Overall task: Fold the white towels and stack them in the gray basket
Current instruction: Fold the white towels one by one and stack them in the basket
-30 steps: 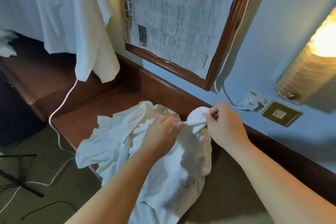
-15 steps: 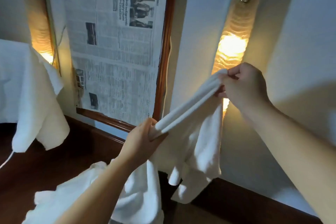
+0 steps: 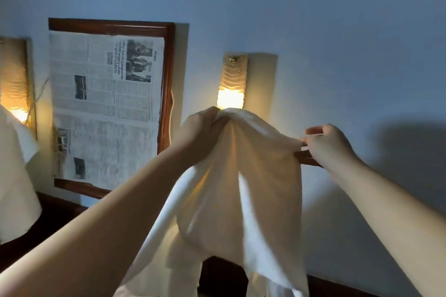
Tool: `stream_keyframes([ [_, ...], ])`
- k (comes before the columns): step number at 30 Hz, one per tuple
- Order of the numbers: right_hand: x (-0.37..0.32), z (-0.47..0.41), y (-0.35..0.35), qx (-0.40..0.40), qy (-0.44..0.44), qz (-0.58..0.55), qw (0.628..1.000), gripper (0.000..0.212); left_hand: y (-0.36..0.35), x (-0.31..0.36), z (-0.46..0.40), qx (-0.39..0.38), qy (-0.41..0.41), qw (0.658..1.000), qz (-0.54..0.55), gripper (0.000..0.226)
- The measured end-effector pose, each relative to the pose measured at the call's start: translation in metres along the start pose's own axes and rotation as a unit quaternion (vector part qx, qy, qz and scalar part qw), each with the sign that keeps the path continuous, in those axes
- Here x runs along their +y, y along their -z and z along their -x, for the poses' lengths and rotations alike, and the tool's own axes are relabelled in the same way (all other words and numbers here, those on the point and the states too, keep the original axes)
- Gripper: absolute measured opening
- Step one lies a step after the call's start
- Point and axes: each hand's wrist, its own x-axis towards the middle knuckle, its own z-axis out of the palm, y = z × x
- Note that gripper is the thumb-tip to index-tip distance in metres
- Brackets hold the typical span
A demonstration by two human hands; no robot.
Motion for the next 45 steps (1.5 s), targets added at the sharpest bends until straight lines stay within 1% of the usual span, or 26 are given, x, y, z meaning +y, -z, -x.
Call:
stream_keyframes([
  [1,0.009,0.009,0.01,-0.015,-0.005,-0.017,1.0,0.02,-0.008,0.024,-0.01,-0.019,-0.004,1.0,0.004,0.031],
  [3,0.027,0.035,0.026,-0.053,0.03,-0.029,0.998,0.037,-0.027,0.073,-0.023,-0.064,-0.018,0.998,-0.007,0.031],
  [5,0.045,0.07,0.04,-0.082,0.092,0.017,0.992,0.048,-0.049,0.119,-0.027,-0.113,-0.017,0.993,-0.032,0.028],
  [6,0.055,0.086,0.046,-0.09,0.105,0.046,0.989,0.051,-0.059,0.137,-0.027,-0.131,-0.012,0.99,-0.041,0.028],
  [9,0.091,0.117,0.064,-0.076,0.107,0.128,0.983,0.055,-0.085,0.178,-0.026,-0.141,0.012,0.989,-0.049,0.027],
  [11,0.112,0.124,0.078,-0.075,0.073,0.169,0.98,0.056,-0.094,0.196,-0.026,-0.128,0.025,0.991,-0.039,0.027],
  [13,0.121,0.125,0.095,-0.088,0.035,0.154,0.984,0.042,-0.1,0.208,-0.026,-0.117,0.028,0.992,-0.035,0.027],
  [16,0.115,0.114,0.123,-0.071,0.05,0.169,0.982,0.021,-0.103,0.213,-0.024,-0.099,0.042,0.993,-0.039,0.029],
  [17,0.106,0.109,0.132,-0.07,0.058,0.179,0.98,0.02,-0.103,0.21,-0.023,-0.091,0.056,0.994,-0.037,0.03],
  [20,0.075,0.097,0.155,-0.081,0.08,0.201,0.973,0.03,-0.107,0.195,-0.011,-0.087,0.119,0.989,-0.012,0.037],
  [22,0.054,0.089,0.164,-0.067,0.08,0.197,0.975,0.033,-0.114,0.185,0.004,-0.119,0.168,0.978,0.026,0.043],
  [24,0.038,0.08,0.166,-0.04,0.052,0.158,0.985,0.028,-0.121,0.183,0.029,-0.149,0.187,0.97,0.041,0.048],
  [26,0.025,0.07,0.164,-0.022,-0.002,0.072,0.997,0.016,-0.123,0.191,0.068,-0.124,0.187,0.972,0.064,0.059],
  [28,0.014,0.065,0.163,-0.014,-0.053,-0.011,0.998,0.016,-0.115,0.217,0.121,-0.066,0.17,0.976,0.121,0.071],
  [29,0.009,0.064,0.163,-0.009,-0.071,-0.04,0.997,0.018,-0.111,0.233,0.147,-0.06,0.147,0.978,0.135,0.072],
  [31,0.0,0.062,0.163,0.002,-0.1,-0.077,0.992,0.02,-0.109,0.251,0.181,-0.109,0.112,0.976,0.15,0.068],
  [33,-0.008,0.065,0.163,0.02,-0.12,-0.096,0.988,0.017,-0.117,0.247,0.192,-0.132,0.096,0.974,0.159,0.051],
  [35,-0.011,0.072,0.165,0.032,-0.119,-0.097,0.988,0.013,-0.116,0.233,0.187,-0.097,0.093,0.972,0.193,0.026],
  [37,-0.006,0.084,0.169,0.029,-0.117,-0.079,0.99,0.007,-0.104,0.219,0.181,-0.062,0.074,0.973,0.209,0.015],
  [38,-0.001,0.09,0.174,0.023,-0.12,-0.07,0.99,0.019,-0.095,0.214,0.177,-0.054,0.069,0.971,0.223,0.013],
  [39,0.005,0.097,0.176,0.015,-0.128,-0.066,0.989,0.031,-0.085,0.21,0.171,-0.048,0.067,0.969,0.233,0.015],
  [40,0.01,0.103,0.178,-0.001,-0.14,-0.057,0.989,0.035,-0.077,0.208,0.165,-0.043,0.065,0.967,0.242,0.017],
  [41,0.016,0.111,0.178,-0.025,-0.159,-0.042,0.986,0.029,-0.069,0.207,0.157,-0.045,0.062,0.967,0.242,0.018],
  [42,0.022,0.118,0.177,-0.044,-0.177,-0.028,0.983,0.015,-0.063,0.207,0.149,-0.048,0.053,0.97,0.232,0.02],
  [43,0.026,0.127,0.176,-0.048,-0.19,-0.018,0.98,0.008,-0.058,0.209,0.14,-0.047,0.039,0.974,0.217,0.026],
  [45,0.033,0.138,0.174,-0.057,-0.208,0.024,0.976,0.018,-0.046,0.219,0.124,-0.053,0.024,0.978,0.202,0.039],
])
